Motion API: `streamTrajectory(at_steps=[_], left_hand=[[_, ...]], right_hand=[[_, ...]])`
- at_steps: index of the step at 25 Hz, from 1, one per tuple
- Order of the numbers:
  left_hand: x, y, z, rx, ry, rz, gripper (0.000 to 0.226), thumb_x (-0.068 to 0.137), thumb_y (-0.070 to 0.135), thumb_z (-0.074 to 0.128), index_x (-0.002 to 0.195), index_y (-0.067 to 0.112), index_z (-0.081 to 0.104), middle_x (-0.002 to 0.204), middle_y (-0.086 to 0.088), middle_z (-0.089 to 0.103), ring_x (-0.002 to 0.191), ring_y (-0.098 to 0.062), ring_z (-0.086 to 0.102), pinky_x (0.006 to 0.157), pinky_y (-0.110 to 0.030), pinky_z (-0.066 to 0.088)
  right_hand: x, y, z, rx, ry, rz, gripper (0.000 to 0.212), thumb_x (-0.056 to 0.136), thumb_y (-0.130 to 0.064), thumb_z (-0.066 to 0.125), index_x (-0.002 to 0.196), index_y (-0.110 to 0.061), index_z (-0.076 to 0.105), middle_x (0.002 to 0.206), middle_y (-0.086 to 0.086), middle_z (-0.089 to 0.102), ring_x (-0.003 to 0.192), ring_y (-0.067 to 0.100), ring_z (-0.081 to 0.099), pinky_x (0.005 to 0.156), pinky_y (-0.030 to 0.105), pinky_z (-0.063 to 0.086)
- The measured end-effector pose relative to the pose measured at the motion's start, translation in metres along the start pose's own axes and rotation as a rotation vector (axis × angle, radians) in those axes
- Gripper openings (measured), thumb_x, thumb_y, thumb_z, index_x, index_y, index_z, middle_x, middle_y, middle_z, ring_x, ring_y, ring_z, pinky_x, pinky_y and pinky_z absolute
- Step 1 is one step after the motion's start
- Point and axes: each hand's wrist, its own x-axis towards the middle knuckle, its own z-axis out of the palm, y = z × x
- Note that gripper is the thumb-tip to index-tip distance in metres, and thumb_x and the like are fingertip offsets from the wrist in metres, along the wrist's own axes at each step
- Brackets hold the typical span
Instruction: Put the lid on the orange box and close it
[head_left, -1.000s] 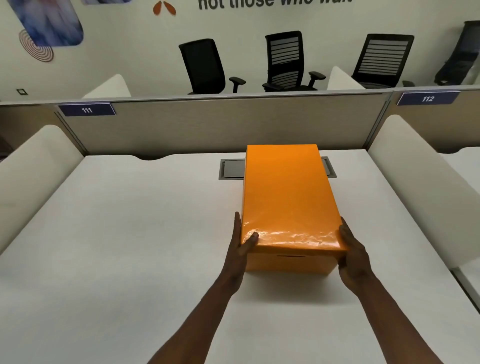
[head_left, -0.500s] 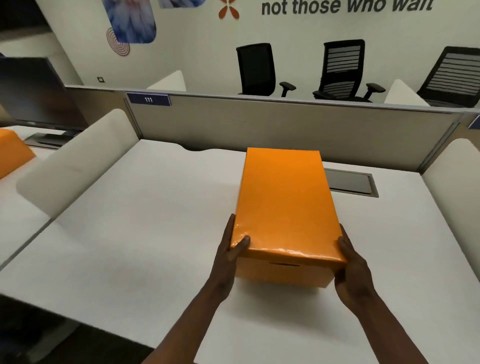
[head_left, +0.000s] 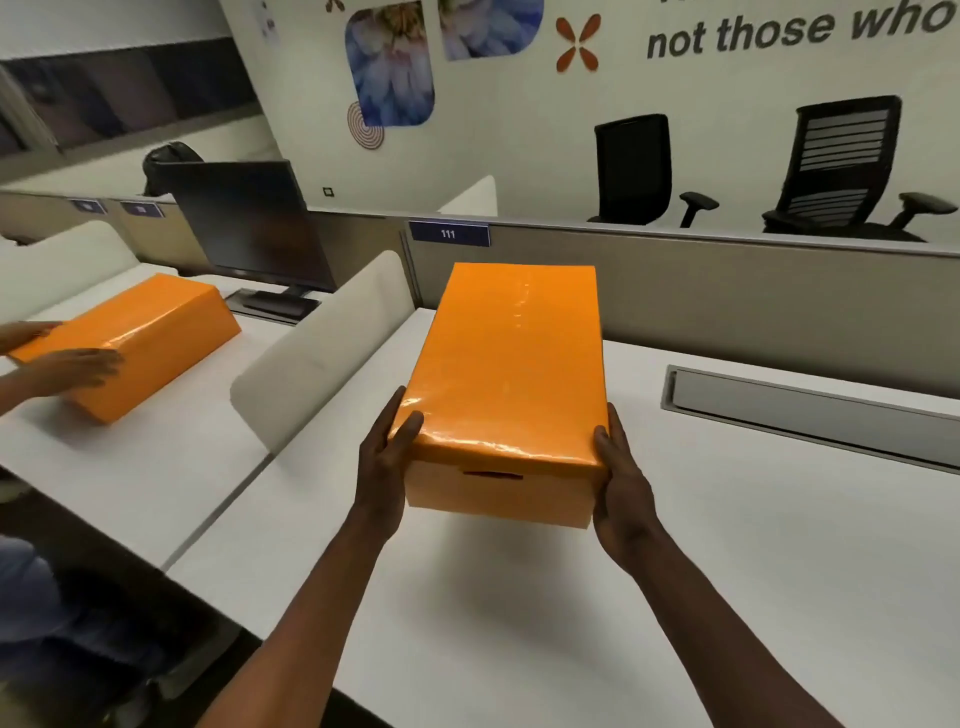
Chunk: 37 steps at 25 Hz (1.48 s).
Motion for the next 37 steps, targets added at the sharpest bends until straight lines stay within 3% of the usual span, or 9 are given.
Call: streamTrajectory(at_steps=[2, 7, 12, 17, 22, 25, 28, 33, 37], left_hand=[[0.038, 0.003, -0.04, 0.019, 0.015, -0.003, 0.072, 0.074, 0.068, 0.076, 0.141, 0.05, 0.056, 0.14, 0.011, 0.065, 0.124, -0.022, 0.064, 0.086, -0.038, 0.058], [0.131, 0.002, -0.128, 0.047, -0.005, -0.007, 0.051, 0.078, 0.048, 0.07, 0.129, 0.05, 0.066, 0.121, 0.016, 0.076, 0.118, -0.027, 0.067, 0.083, -0.037, 0.058], [0.19, -0.009, -0.172, 0.081, -0.032, -0.033, 0.043, 0.083, 0.04, 0.065, 0.126, 0.047, 0.066, 0.117, 0.012, 0.075, 0.119, -0.035, 0.064, 0.09, -0.049, 0.057], [0.219, -0.032, -0.194, 0.063, -0.02, -0.084, 0.057, 0.084, 0.031, 0.061, 0.141, 0.031, 0.059, 0.122, -0.001, 0.07, 0.126, -0.049, 0.056, 0.106, -0.067, 0.046], [0.219, -0.047, -0.199, 0.045, -0.005, -0.129, 0.088, 0.069, 0.046, 0.068, 0.152, 0.02, 0.05, 0.143, -0.018, 0.059, 0.131, -0.048, 0.053, 0.113, -0.068, 0.042], [0.22, -0.045, -0.201, 0.117, -0.017, -0.113, 0.084, 0.076, 0.045, 0.066, 0.154, 0.02, 0.047, 0.148, -0.017, 0.056, 0.133, -0.042, 0.053, 0.113, -0.063, 0.043], [0.221, -0.044, -0.201, 0.281, 0.066, -0.077, 0.064, 0.096, 0.028, 0.068, 0.155, 0.021, 0.045, 0.152, -0.016, 0.054, 0.137, -0.038, 0.051, 0.114, -0.058, 0.044], [0.206, -0.035, -0.196, 0.572, 0.183, 0.159, 0.057, 0.096, 0.018, 0.071, 0.149, 0.012, 0.052, 0.151, -0.018, 0.056, 0.143, -0.039, 0.047, 0.116, -0.054, 0.041], [0.193, -0.014, -0.163, 0.793, 0.047, 0.45, 0.06, 0.095, 0.028, 0.067, 0.15, 0.009, 0.052, 0.156, -0.018, 0.051, 0.155, -0.039, 0.029, 0.122, -0.058, 0.032]], right_hand=[[0.03, 0.013, 0.046, -0.006, -0.015, 0.012, 0.055, 0.1, -0.053, 0.041, 0.153, -0.048, 0.026, 0.149, -0.003, 0.048, 0.125, 0.031, 0.056, 0.104, 0.063, 0.045], [0.092, 0.054, 0.15, -0.048, 0.015, 0.005, 0.064, 0.094, -0.062, 0.046, 0.153, -0.051, 0.022, 0.152, -0.001, 0.045, 0.125, 0.03, 0.055, 0.103, 0.064, 0.045], [0.129, 0.092, 0.204, -0.036, 0.055, -0.005, 0.075, 0.088, -0.069, 0.048, 0.154, -0.05, 0.017, 0.156, -0.001, 0.039, 0.129, 0.029, 0.051, 0.105, 0.061, 0.045], [0.152, 0.118, 0.226, -0.06, 0.097, -0.01, 0.072, 0.088, -0.062, 0.044, 0.153, -0.05, 0.016, 0.157, -0.003, 0.034, 0.128, 0.024, 0.049, 0.098, 0.046, 0.049], [0.157, 0.127, 0.229, -0.141, 0.093, -0.014, 0.069, 0.091, -0.061, 0.043, 0.153, -0.051, 0.014, 0.157, -0.006, 0.032, 0.131, 0.025, 0.047, 0.086, 0.034, 0.051], [0.158, 0.128, 0.229, -0.206, 0.088, -0.018, 0.074, 0.09, -0.065, 0.042, 0.154, -0.05, 0.01, 0.159, -0.005, 0.031, 0.131, 0.023, 0.046, 0.086, 0.033, 0.049], [0.155, 0.124, 0.223, -0.334, 0.085, -0.02, 0.078, 0.089, -0.069, 0.041, 0.155, -0.049, 0.006, 0.163, -0.003, 0.027, 0.127, 0.019, 0.044, 0.094, 0.037, 0.041], [0.141, 0.107, 0.208, -0.594, 0.157, -0.094, 0.1, 0.073, -0.088, 0.039, 0.157, -0.043, 0.007, 0.168, -0.003, 0.017, 0.151, 0.027, 0.023, 0.118, 0.055, 0.022], [0.129, 0.078, 0.2, -0.936, 0.218, -0.28, 0.097, 0.084, -0.077, 0.043, 0.16, -0.027, 0.011, 0.168, 0.002, 0.018, 0.153, 0.024, 0.019, 0.122, 0.051, 0.021]])
